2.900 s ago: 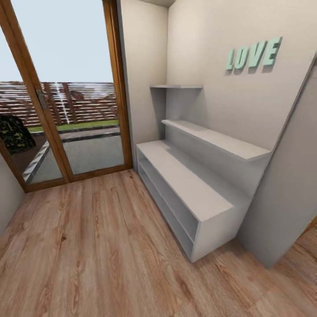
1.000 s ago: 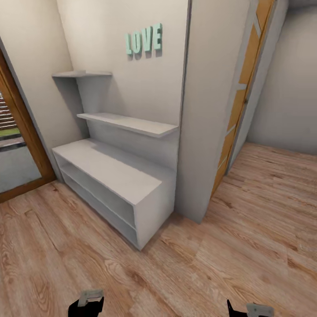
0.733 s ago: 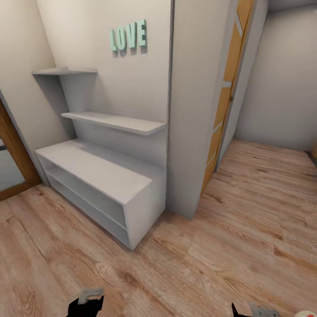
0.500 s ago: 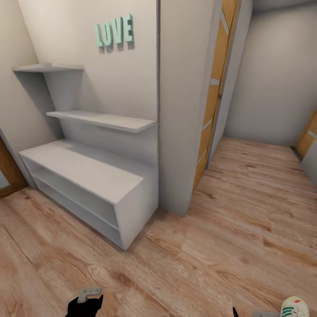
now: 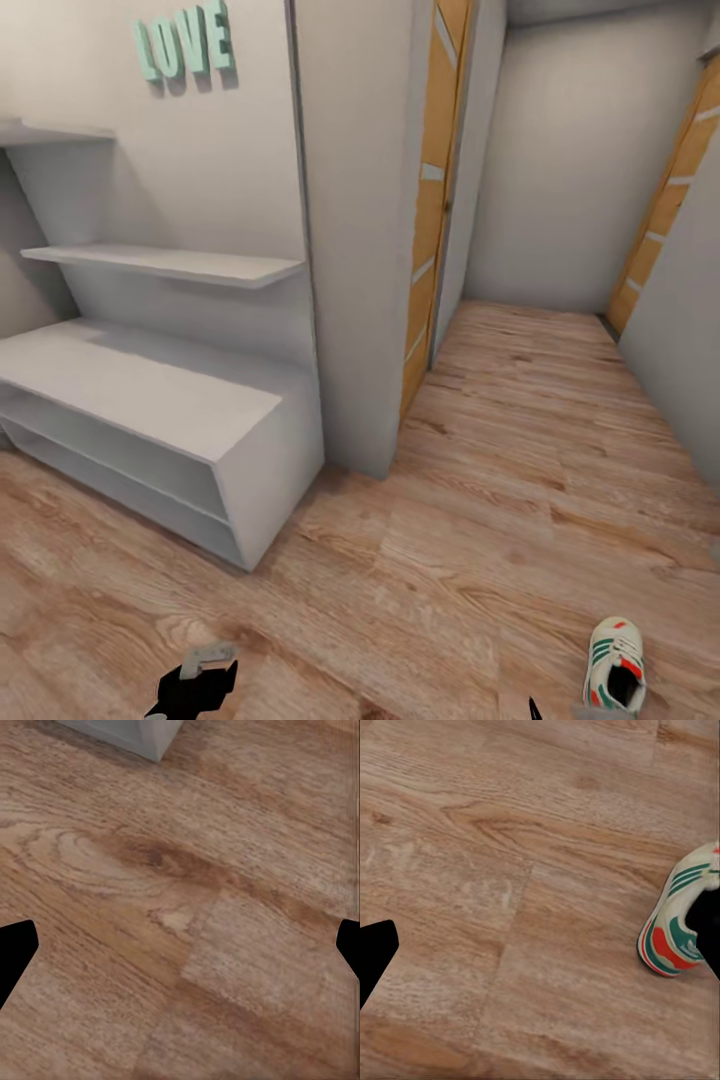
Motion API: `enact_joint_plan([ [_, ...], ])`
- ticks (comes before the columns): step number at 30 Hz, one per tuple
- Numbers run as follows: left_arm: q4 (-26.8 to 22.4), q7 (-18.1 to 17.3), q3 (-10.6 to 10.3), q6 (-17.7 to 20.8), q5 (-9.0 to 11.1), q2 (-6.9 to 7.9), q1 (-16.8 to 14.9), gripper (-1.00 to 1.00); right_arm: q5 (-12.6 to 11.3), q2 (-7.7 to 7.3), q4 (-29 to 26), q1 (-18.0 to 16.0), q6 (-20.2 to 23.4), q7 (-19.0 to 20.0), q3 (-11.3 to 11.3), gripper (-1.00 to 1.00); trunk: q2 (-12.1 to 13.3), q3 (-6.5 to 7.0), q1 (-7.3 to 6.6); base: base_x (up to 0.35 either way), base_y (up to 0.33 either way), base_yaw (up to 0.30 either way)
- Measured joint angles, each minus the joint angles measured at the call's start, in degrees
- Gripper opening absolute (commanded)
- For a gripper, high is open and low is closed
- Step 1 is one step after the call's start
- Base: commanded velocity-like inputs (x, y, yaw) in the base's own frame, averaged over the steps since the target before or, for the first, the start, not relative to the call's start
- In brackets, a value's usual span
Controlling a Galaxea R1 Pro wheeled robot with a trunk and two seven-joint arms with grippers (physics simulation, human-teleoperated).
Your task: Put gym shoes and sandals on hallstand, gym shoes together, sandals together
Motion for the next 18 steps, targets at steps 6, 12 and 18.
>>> enact_joint_plan([
  [6, 0.03, 0.01, -0.03, -0.08, -0.04, -0.16, 0.03, 1.0, 0.06, 0.0, 0.06, -0.02, 0.0, 0.0, 0.02, 1.0, -2.41, -1.34, 1.32, 0.0, 0.0, -0.277],
  [12, 0.03, 0.02, 0.01, -0.09, 0.0, -0.14, 0.03, 1.0, 0.05, 0.0, 0.05, 0.0, -0.01, 0.0, 0.02, 1.0, -4.81, -2.69, 2.64, 0.0, 0.0, -0.277],
  [18, 0.03, 0.02, 0.01, -0.09, 0.0, -0.1, 0.03, 1.0, 0.05, 0.0, 0.08, -0.01, -0.01, 0.0, 0.02, 1.0, -7.22, -4.03, 3.95, 0.0, 0.0, -0.277],
])
